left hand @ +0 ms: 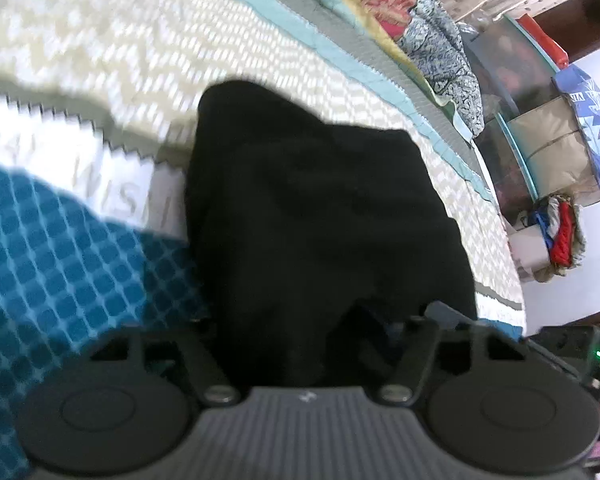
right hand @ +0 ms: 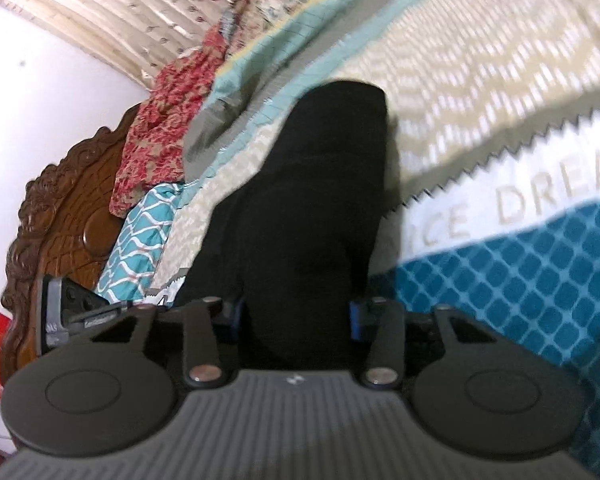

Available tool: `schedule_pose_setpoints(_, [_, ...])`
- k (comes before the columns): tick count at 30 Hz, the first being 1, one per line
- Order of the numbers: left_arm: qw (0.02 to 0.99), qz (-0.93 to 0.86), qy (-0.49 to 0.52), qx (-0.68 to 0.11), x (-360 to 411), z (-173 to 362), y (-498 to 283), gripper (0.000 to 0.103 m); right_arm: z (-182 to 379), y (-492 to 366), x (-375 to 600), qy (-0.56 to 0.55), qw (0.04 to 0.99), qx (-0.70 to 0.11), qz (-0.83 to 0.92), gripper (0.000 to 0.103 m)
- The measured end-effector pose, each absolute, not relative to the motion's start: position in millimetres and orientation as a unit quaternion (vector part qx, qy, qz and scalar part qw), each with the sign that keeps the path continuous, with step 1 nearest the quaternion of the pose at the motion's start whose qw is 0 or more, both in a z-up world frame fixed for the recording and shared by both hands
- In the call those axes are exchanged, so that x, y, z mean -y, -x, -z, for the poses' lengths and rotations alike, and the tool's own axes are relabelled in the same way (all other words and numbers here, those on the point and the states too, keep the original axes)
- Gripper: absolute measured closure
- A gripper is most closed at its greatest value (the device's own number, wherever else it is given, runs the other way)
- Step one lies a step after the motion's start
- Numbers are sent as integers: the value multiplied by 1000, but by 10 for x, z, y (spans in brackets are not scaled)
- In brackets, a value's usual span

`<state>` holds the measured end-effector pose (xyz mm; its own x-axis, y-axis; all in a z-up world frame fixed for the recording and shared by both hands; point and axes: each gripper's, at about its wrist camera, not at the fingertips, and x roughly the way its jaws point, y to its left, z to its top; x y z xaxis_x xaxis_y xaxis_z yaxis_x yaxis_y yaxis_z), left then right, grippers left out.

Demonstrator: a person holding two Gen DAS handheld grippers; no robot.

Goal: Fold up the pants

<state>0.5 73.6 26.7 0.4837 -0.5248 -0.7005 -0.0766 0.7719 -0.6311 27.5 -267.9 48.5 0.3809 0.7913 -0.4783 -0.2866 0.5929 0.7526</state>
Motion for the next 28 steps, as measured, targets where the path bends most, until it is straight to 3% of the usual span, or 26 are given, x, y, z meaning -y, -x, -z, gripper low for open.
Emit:
schedule_pose_setpoints(2, [823,140,278,-476,-688,-457,-64,58,-653,-231,2572,-252,799,-413,-357,62])
schedule_pose_setpoints(7, [871,156,212,-414,-621,-1028,-482,58,-1085,-434,2409,-189,838,-332,-389,64])
schedule_pose_setpoints(13, [909,146,149,-361,-549,-1335,-1486,58,-1288,-1322,2306,-168,871,-259,-383,65])
schedule_pose_setpoints(17, [925,123,113,-342,-421,-1208,-2259,58,-1180,-1992,2250,-172,888,-233,-357,64])
schedule_pose_setpoints(21, [906,94,115,-396,-385,-624,-2884,58,-734,-2649,2215,-209,881,-280,-318,64])
schedule_pose_setpoints(22, [896,81,113,-421,-373,-430,-2989,56,-569,-2786,2193,-219,873,-310,-306,64])
schedule_pose_setpoints(23, [889,62,109,-440,-360,-238,-3059,39,-369,-2911,2182,-226,864,-347,-286,61])
schedule_pose_setpoints(25, [900,52,121,-416,-401,-89,-3013,25,-23,-3031,2238,-252,846,-392,-259,57])
schedule_pose_setpoints(28, [894,52,153,-418,-485,-71,-2982,22,23,-3001,2331,-273,839,-386,-269,55])
